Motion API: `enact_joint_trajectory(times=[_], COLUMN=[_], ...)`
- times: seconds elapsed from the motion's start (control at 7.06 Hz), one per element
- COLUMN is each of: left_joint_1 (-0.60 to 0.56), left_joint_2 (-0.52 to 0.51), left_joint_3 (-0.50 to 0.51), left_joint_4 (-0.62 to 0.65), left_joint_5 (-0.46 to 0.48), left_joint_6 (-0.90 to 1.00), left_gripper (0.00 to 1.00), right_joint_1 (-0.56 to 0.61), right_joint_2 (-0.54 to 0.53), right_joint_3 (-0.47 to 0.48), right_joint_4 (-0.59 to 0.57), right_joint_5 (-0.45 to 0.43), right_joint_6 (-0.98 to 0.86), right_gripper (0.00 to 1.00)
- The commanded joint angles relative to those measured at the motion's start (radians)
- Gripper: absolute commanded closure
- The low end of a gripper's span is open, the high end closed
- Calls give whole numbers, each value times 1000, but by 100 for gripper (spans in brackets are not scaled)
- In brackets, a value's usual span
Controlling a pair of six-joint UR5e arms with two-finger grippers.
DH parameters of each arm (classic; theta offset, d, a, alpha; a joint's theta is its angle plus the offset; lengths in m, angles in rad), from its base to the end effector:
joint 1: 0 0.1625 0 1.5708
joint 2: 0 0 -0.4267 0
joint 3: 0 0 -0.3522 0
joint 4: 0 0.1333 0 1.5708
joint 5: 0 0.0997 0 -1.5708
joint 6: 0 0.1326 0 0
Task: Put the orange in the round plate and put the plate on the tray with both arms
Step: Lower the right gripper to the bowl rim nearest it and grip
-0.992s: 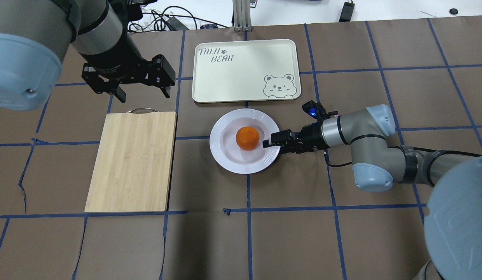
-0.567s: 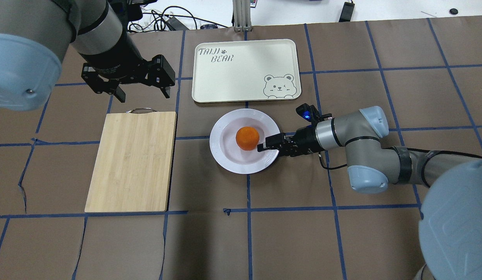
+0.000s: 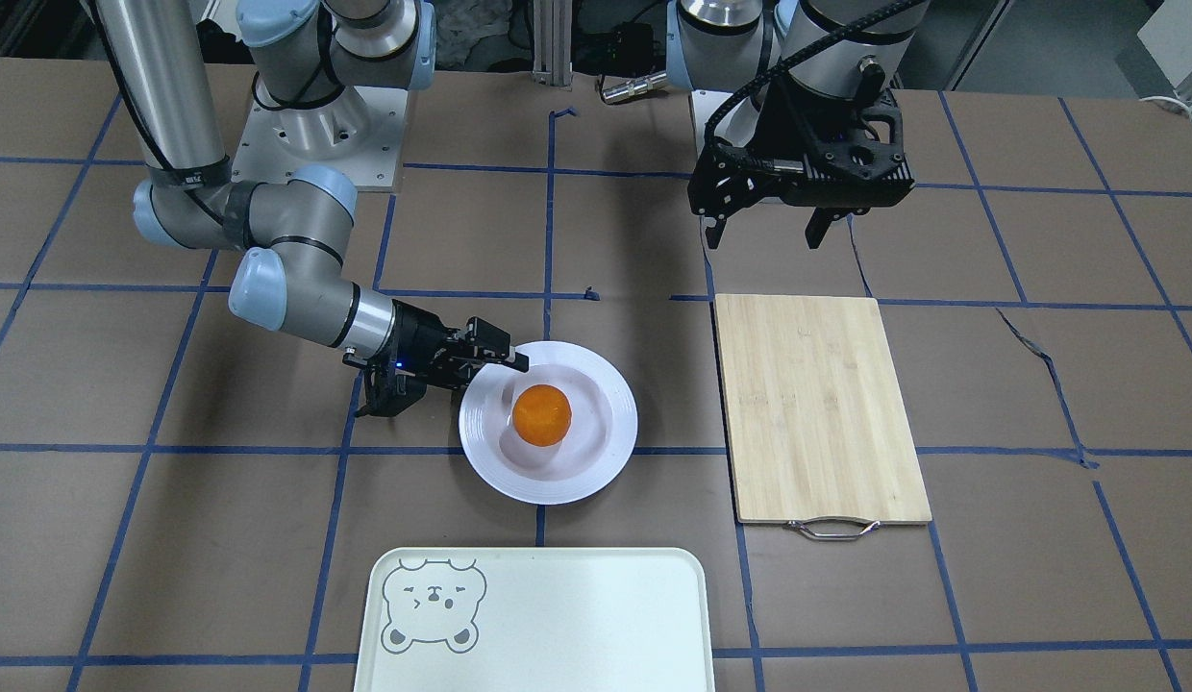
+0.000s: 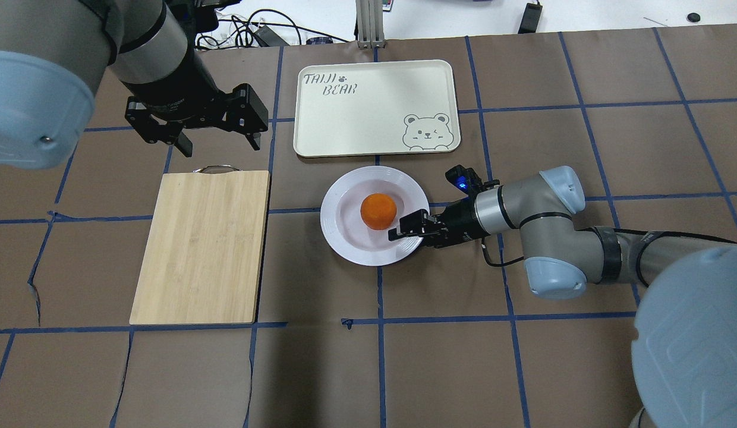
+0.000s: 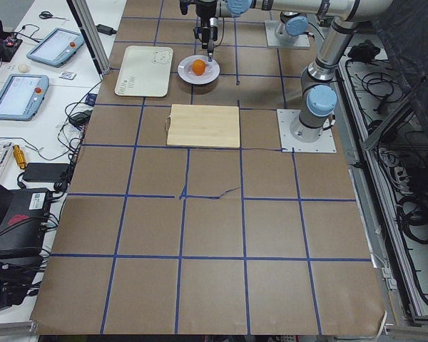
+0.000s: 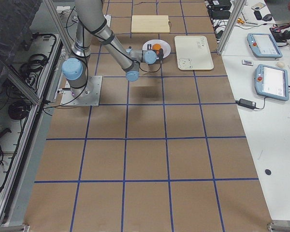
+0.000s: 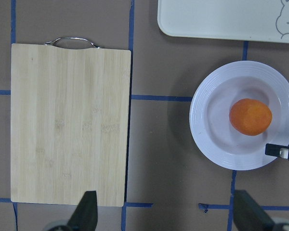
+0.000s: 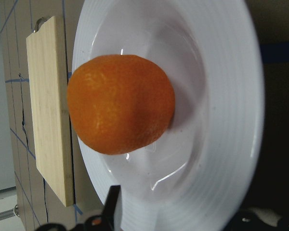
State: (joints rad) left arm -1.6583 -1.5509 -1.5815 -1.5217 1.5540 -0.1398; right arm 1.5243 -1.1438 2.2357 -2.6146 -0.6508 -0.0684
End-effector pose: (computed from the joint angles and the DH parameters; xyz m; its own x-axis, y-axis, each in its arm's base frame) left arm -0.1744 -0.4374 0.4658 -0.9984 -0.0511 0.0247 -0.0524 0.9971 -0.0553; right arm 0.2183 -0.4454 0.1533 -0.6052 -0.0020 -0.7961 0.0051 1.0000 -0.0063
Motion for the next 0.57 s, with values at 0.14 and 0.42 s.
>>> enact_joint_trajectory(times=[0.14,0.42], left_joint_1=[0,0], left_joint_2=[0,0], left_joint_3=[0,2], left_joint_4=[0,1], left_joint_5=[-2,-2], left_joint_6=[0,-1], left_gripper=[0,0], right_joint_1=[4,4], right_joint_2=[-14,-68], right_joint_3=[-1,-1], right_joint_4=[-2,-2], right_joint_5=[-39,-41], right_joint_6=[28,129], right_gripper=[78,85])
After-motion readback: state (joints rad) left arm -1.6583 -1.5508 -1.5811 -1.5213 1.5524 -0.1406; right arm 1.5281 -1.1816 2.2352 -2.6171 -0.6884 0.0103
